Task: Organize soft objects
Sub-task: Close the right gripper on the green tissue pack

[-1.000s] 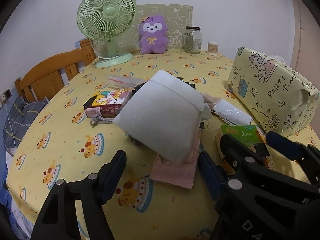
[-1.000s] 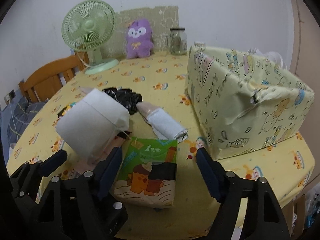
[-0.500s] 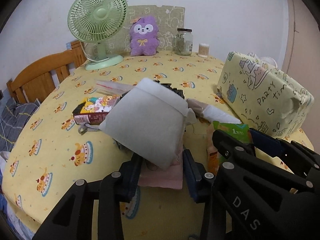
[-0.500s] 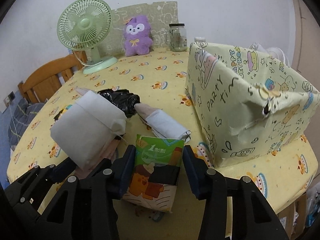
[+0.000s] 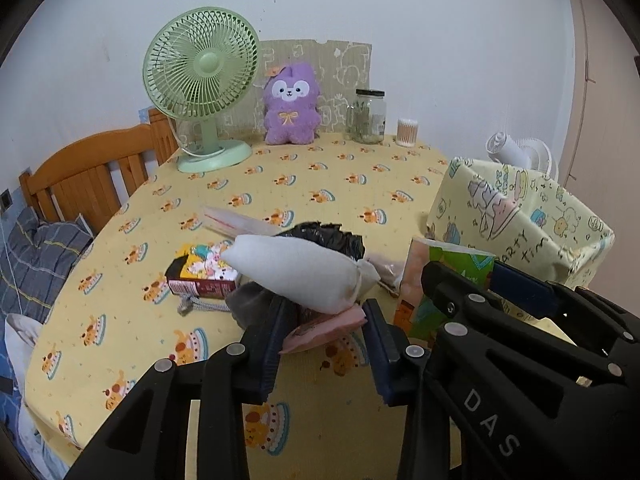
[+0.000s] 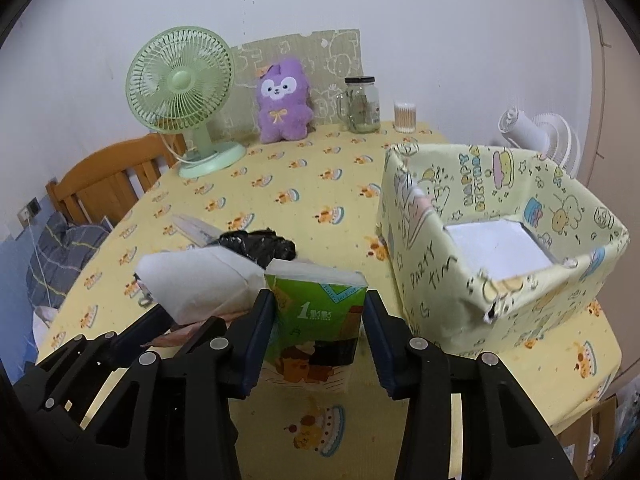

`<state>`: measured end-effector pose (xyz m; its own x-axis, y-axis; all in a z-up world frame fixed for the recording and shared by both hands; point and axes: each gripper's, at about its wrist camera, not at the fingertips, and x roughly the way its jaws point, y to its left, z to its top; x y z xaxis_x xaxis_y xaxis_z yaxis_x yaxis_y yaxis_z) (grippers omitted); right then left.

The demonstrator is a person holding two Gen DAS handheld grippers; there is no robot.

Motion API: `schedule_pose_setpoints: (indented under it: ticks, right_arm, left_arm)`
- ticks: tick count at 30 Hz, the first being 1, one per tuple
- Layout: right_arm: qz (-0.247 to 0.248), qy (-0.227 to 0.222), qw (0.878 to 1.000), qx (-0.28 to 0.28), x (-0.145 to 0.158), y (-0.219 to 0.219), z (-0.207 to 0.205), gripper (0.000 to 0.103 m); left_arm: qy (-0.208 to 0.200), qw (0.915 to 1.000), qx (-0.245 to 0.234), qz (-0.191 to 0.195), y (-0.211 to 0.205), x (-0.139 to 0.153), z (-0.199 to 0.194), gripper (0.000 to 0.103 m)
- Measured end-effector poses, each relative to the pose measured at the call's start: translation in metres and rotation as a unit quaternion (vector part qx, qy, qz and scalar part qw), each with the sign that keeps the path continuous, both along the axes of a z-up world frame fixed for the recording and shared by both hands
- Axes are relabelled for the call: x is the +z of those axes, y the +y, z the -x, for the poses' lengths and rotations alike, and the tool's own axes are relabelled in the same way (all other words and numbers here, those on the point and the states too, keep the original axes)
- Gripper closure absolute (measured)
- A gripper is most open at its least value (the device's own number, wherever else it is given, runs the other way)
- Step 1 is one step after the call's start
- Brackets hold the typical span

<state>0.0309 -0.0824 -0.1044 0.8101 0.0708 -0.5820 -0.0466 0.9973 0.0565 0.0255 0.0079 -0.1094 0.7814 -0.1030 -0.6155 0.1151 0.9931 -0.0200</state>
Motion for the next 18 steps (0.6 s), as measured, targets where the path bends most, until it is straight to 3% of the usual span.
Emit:
schedule_pose_setpoints:
  ticks: [8,16,18]
  right_arm:
    - [0.001,-0.003,1.0,0.003,0.003,0.003,-0.003,0.055]
    - [0.016,0.018,1.0,0.003,-0.018,0.006,-0.008,0.056]
    - [0.024,0.021,0.999,0.006,-0.022,0.008,-0.007,0.056]
  left_arm:
    - [0.002,1.0,0.0,0.007,0.003,-0.002,-0.003,0.065]
    - [0.061,0.9966,0.001,0.055,0.009,-0.032,-0.009,0.065]
    - [0.062,0.9967,0.003,0.052,0.009,-0.035,-0.007,0.065]
